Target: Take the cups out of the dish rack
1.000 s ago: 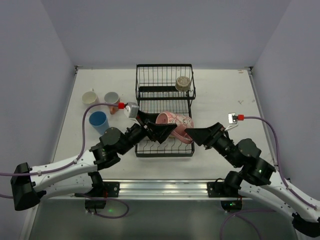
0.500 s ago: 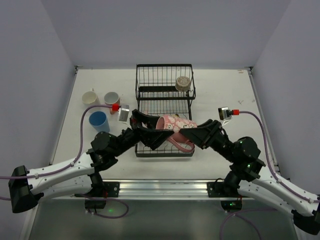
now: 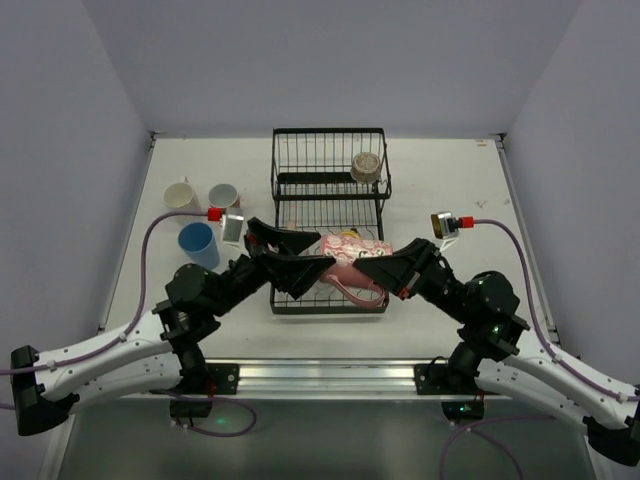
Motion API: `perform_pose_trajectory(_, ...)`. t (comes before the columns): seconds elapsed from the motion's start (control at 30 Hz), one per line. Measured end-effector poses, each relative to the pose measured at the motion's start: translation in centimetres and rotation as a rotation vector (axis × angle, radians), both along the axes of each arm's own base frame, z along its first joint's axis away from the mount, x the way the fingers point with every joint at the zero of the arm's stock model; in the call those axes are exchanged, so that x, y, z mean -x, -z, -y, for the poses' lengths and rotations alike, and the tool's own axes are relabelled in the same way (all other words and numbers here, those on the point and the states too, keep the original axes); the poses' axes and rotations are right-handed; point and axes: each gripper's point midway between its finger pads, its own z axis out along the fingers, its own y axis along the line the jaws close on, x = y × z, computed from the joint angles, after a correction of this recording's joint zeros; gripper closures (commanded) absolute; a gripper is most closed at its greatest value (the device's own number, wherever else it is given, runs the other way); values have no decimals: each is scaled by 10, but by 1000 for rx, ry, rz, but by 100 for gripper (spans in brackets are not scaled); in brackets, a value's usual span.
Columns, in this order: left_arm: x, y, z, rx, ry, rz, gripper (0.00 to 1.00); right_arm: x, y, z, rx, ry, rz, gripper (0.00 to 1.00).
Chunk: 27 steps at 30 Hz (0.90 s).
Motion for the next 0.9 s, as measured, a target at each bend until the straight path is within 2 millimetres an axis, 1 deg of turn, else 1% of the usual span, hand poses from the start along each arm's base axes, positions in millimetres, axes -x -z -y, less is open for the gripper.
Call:
perform_pose_trajectory(0.03,-4,0,-3,-18,-29,-2,0,-3,2,0,20,19,-2,100)
perform_pose_trajectory(0.07,-8,-5,-9,-29,-66,-2,0,-9,6,0,54,49,-8,100)
perform_pose_trajectory(0.17,-12,-33,-32,-8,-152,24,0,-28,21,2,158,148,-31,100)
perform_pose_trajectory(0.23,-12,-47,-48,10,-197,39,0,-37,30,3,216,195,-42,100)
perform_pose_trajectory(0.3,-13,-53,-61,13,-238,45,0,-44,37,4,278,228,-48,100)
perform_pose_trajectory(0.37,-17,-50,-69,-19,-280,35,0,-50,40,8,342,266,-44,100)
perform_pose_trajectory(0.43,-24,-35,-72,-98,-320,5,0,-57,37,17,408,321,-29,100)
perform_pose_trajectory(0.47,-27,-26,-74,-146,-340,-9,0,-62,32,25,452,360,-23,100)
perform_pose_trajectory(0.53,-31,-4,-80,-249,-373,-38,0,-77,13,47,531,472,-1,100)
perform_pose_trajectory(0.57,-31,5,-83,-284,-383,-47,0,-84,0,59,557,529,13,100)
perform_pose_trajectory(0.63,-31,27,-90,-372,-402,-68,0,-99,-19,81,624,641,22,100)
perform_pose_trajectory(0.67,-31,38,-95,-412,-410,-76,0,-108,-32,96,660,715,28,100)
perform_pose_trajectory(0.73,-30,55,-102,-467,-418,-87,0,-123,-44,118,720,814,22,100)
perform_pose_trajectory(0.8,-29,71,-107,-519,-425,-97,0,-141,-48,140,796,905,-6,100)
perform_pose_trajectory(0.87,-29,87,-110,-572,-427,-106,0,-165,-39,157,875,959,-53,100)
perform_pose_trajectory(0.9,-28,94,-110,-598,-424,-108,0,-179,-29,165,920,977,-86,100)
